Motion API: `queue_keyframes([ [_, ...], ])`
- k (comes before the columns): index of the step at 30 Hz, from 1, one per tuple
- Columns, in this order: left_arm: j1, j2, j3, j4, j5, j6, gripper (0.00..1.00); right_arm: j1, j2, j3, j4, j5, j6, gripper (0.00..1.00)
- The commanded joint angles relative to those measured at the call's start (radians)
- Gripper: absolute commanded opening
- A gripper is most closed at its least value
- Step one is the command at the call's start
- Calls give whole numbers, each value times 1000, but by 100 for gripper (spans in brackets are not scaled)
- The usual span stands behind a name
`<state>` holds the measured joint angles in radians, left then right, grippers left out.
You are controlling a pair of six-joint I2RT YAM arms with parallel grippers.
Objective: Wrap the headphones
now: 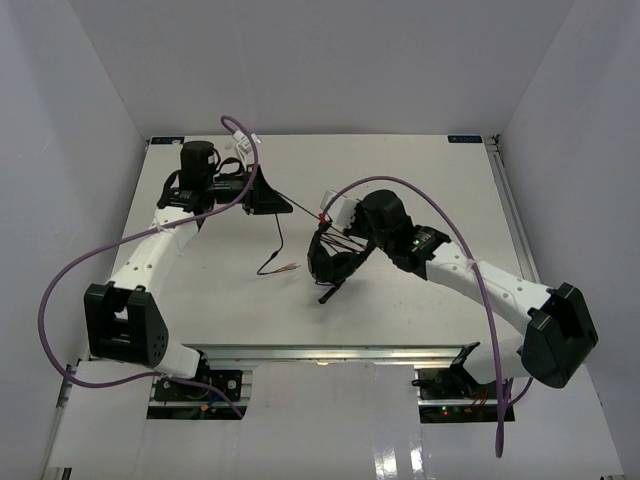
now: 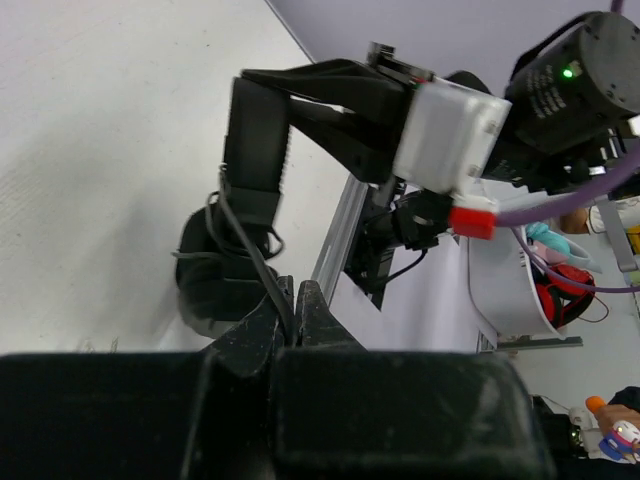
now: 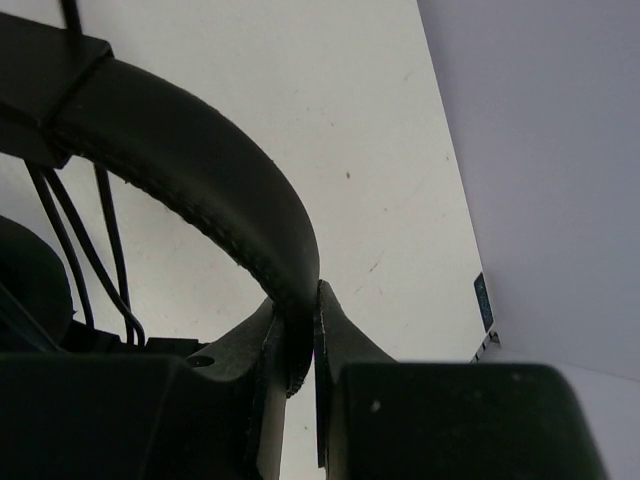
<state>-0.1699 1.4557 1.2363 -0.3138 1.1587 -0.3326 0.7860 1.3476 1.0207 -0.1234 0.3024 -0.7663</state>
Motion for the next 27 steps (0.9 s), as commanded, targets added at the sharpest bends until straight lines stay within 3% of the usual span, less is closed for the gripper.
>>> queue_keyframes([
  [1, 13, -150, -15, 61, 47, -77, 0, -34, 84, 73, -133, 185, 37, 8],
  [6, 2, -193, -41, 59, 7, -135, 0, -82, 138, 118, -87, 250, 122, 8],
  [18, -198, -113, 54, 44, -62, -255, 0, -134, 210, 252, -81, 262, 270, 8],
  [21, -280, -77, 60, 91, -162, -323, 0, -134, 227, 298, -122, 229, 345, 8],
  [27, -362, -84, -41, 348, -412, -506, 0, -171, 243, 398, -219, 93, 520, 8],
])
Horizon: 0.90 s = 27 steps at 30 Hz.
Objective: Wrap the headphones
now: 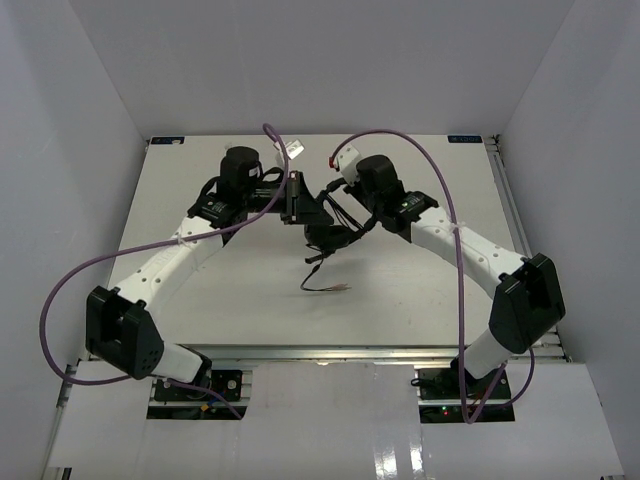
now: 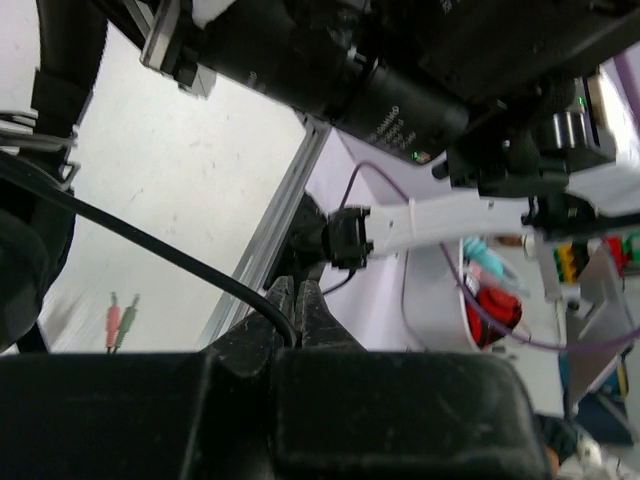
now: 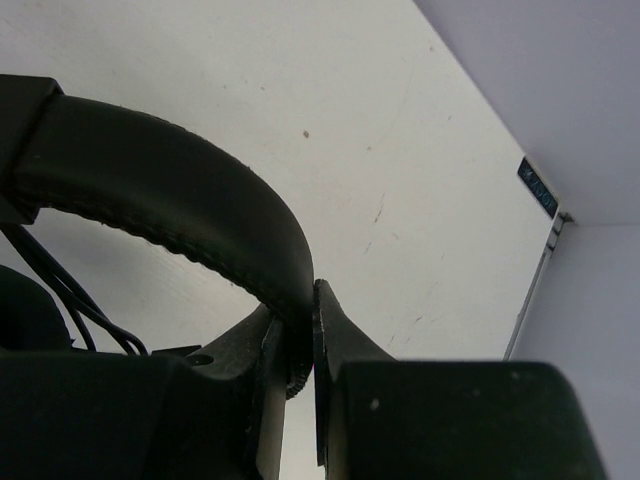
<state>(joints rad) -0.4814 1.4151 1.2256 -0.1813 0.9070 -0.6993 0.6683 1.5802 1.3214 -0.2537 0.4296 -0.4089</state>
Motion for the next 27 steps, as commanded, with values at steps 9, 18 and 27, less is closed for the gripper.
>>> queue_keyframes([
  [9, -237, 6, -124, 398, -689, -63, 14, -162, -60, 169, -170, -352, 368, 8],
  [18, -427, 113, -109, 438, -903, 172, 31, -194, -108, 193, -195, -397, 401, 8],
  [27, -593, 123, -351, 721, -1099, 438, 37, -258, -141, 238, -234, -495, 458, 8],
])
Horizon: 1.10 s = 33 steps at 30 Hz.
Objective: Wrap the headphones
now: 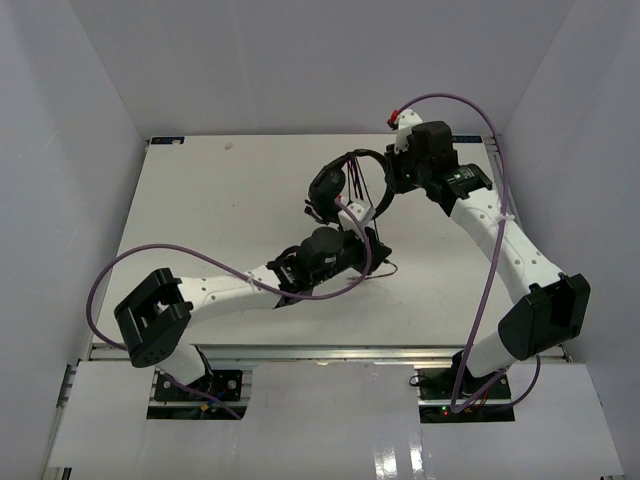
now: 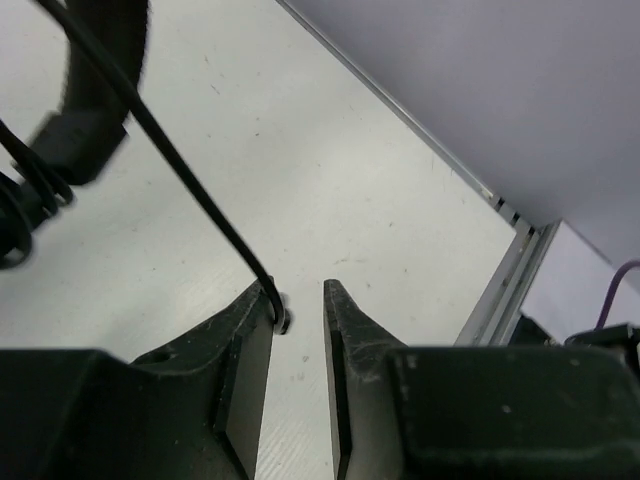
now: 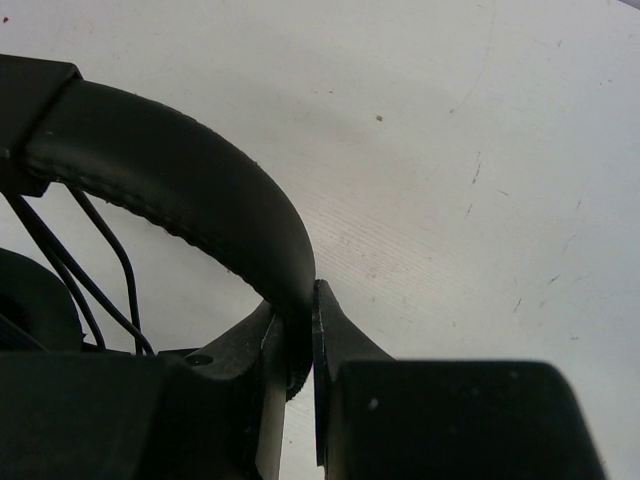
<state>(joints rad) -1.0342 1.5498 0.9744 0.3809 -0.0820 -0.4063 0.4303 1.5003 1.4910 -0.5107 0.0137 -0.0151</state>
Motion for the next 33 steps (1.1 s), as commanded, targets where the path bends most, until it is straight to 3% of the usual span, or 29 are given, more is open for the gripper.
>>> queue_keyframes([
  [1, -47, -8, -123, 182, -128, 154, 40, -25, -66, 69, 20, -83, 66, 8],
  [14, -75, 65, -430, 658, -201, 278, 61, -76, -131, 47, 18, -201, 106, 8],
  [21, -75, 75, -509, 721, -219, 271, 67, -85, -149, 37, 23, -247, 113, 8],
  [24, -75, 79, -530, 730, -255, 262, 86, -86, -160, 30, 24, -268, 111, 8],
  [27, -75, 88, -532, 733, -281, 274, 88, -88, -177, 14, 27, -285, 111, 8],
  [33, -73, 149, -568, 978, -52, 396, 88, -90, -218, -25, 41, -319, 112, 8],
])
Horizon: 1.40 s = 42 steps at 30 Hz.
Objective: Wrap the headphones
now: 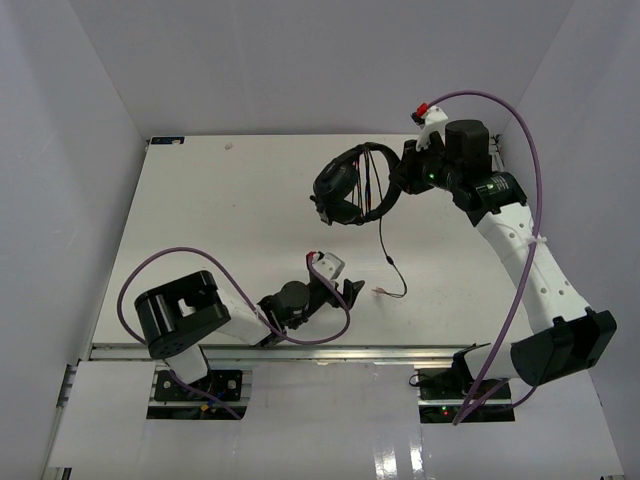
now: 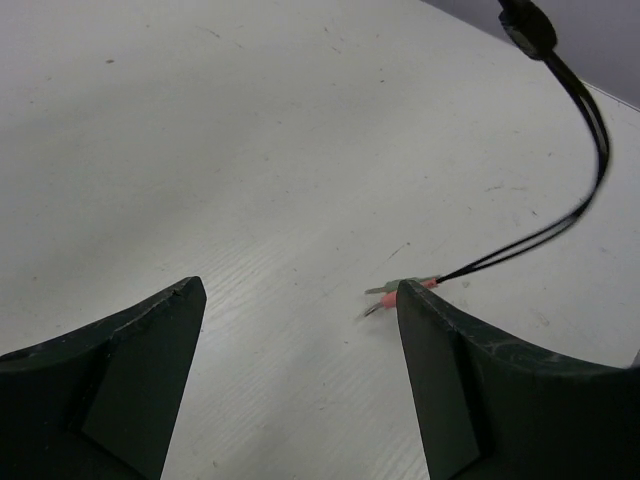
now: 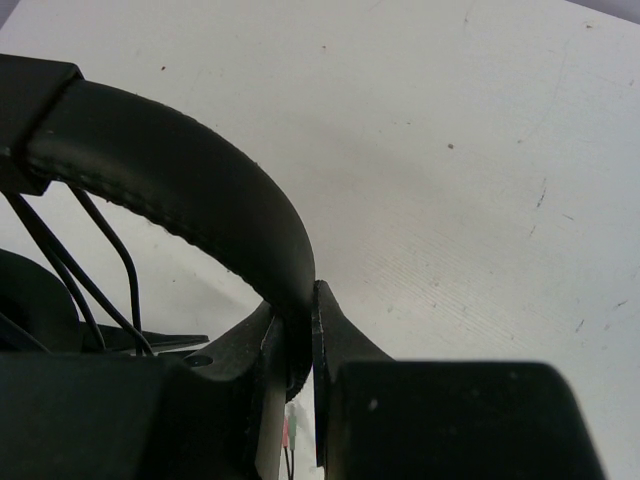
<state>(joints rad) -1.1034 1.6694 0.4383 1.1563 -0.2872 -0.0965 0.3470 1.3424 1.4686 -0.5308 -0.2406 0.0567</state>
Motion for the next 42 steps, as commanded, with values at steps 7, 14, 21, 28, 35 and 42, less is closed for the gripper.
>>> queue_keyframes([
  [7, 2, 76, 41, 216, 344, 132, 89, -8, -79, -22, 66, -92, 40, 8],
  [14, 4, 65, 33, 199, 141, 179, 94, -8, -101, -41, 70, -108, 36, 8],
  [21, 5, 2, -27, 196, 90, 210, 95, -7, -109, -54, 75, -135, 39, 8],
  [28, 7, 99, 134, 153, 215, 225, 95, -8, -130, -78, 88, -186, 41, 8],
  [35, 8, 203, 294, 53, 72, 278, 95, -7, -144, -94, 97, -216, 46, 8],
  [42, 10, 202, 272, 90, -60, 311, 92, -8, -155, -100, 101, -222, 48, 8],
])
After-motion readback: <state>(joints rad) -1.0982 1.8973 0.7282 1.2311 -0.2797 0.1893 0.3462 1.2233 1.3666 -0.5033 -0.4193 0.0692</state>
